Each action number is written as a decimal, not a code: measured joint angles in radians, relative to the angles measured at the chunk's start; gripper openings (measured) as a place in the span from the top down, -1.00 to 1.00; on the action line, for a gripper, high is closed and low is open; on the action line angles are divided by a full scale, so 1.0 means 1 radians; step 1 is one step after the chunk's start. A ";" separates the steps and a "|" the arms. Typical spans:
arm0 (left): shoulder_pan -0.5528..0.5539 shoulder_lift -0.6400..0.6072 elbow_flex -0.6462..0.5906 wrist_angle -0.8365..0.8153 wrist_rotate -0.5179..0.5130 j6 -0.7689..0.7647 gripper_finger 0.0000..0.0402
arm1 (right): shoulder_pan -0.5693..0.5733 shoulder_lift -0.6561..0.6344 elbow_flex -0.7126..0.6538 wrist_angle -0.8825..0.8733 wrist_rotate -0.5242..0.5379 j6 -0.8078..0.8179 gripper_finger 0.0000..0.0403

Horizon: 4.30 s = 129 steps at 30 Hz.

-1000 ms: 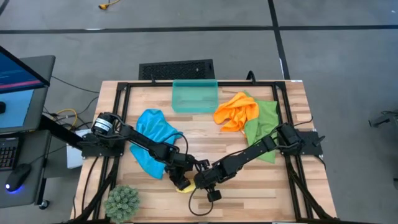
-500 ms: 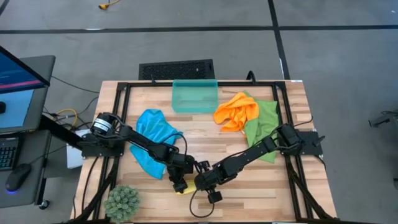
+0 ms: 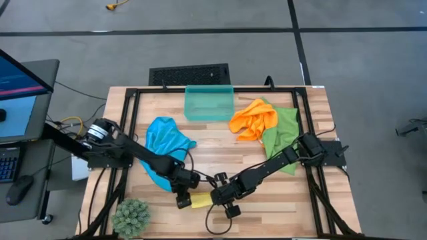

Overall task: Roll microfiber towels into tight, uniform cylinder then place into a basket
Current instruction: Roll the yellow microfiber towel, then put the rolled yellow microfiber towel into the green bin

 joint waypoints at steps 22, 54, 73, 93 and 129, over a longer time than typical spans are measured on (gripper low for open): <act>-0.254 -0.096 0.002 0.182 -0.577 0.286 0.19 | -0.002 0.000 0.000 -0.006 0.022 0.020 0.84; -0.258 0.164 0.008 0.264 -0.798 0.322 0.26 | -0.015 0.000 0.005 -0.007 0.015 0.060 0.84; -0.186 0.014 0.005 0.103 -0.818 0.463 0.93 | -0.080 -0.095 0.002 -0.092 0.115 -0.093 0.84; 0.238 -0.251 0.003 -0.052 -0.837 0.856 0.90 | -0.395 -0.299 0.003 -0.168 0.213 -0.378 0.84; 1.092 0.008 0.222 0.075 -0.367 1.285 0.91 | -1.029 -0.044 0.190 0.047 -0.087 -0.707 0.84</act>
